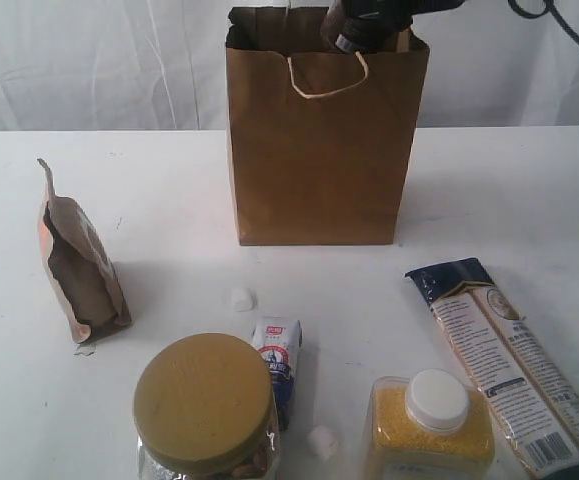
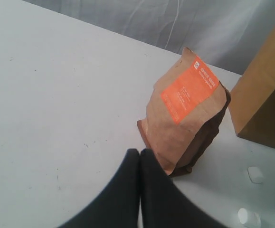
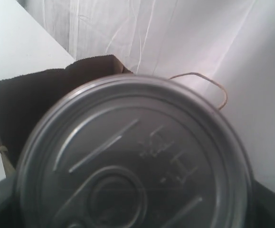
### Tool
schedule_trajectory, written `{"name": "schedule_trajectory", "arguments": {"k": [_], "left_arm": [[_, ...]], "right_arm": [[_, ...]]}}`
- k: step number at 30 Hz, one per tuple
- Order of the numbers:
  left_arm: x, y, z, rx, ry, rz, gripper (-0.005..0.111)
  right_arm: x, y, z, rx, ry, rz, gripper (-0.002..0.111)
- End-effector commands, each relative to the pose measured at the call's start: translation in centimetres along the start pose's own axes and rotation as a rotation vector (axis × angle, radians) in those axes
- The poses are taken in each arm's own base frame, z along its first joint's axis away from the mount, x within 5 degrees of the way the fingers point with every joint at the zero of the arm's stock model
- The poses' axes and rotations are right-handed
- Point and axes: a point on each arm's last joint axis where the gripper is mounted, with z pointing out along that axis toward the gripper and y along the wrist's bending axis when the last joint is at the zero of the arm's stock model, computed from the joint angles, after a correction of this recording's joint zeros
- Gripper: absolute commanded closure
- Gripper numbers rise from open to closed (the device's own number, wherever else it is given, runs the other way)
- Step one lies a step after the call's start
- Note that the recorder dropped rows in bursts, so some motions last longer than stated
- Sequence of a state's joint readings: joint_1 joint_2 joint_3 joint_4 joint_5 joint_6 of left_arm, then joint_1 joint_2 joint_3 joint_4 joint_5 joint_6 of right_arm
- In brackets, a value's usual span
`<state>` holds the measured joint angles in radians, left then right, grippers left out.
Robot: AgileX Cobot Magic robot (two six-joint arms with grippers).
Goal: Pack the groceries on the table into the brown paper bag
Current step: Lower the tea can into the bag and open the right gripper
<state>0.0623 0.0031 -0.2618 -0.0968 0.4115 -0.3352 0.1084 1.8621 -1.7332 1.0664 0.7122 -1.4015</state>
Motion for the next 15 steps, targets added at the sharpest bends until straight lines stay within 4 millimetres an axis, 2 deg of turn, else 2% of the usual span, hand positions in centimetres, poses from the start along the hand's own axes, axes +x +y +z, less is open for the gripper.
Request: {"name": "schedule_trajectory", "arguments": {"k": [1, 15], "left_arm": [[-0.2, -0.1, -0.2, 0.012, -0.003, -0.004, 0.107], [-0.2, -0.1, -0.2, 0.012, -0.004, 0.006, 0.107]], "right_arm": [[-0.6, -0.1, -0.2, 0.013, -0.026, -0.031, 0.108], [0.5, 0.5, 1.0, -0.05, 0.018, -0.047, 0.108]]}}
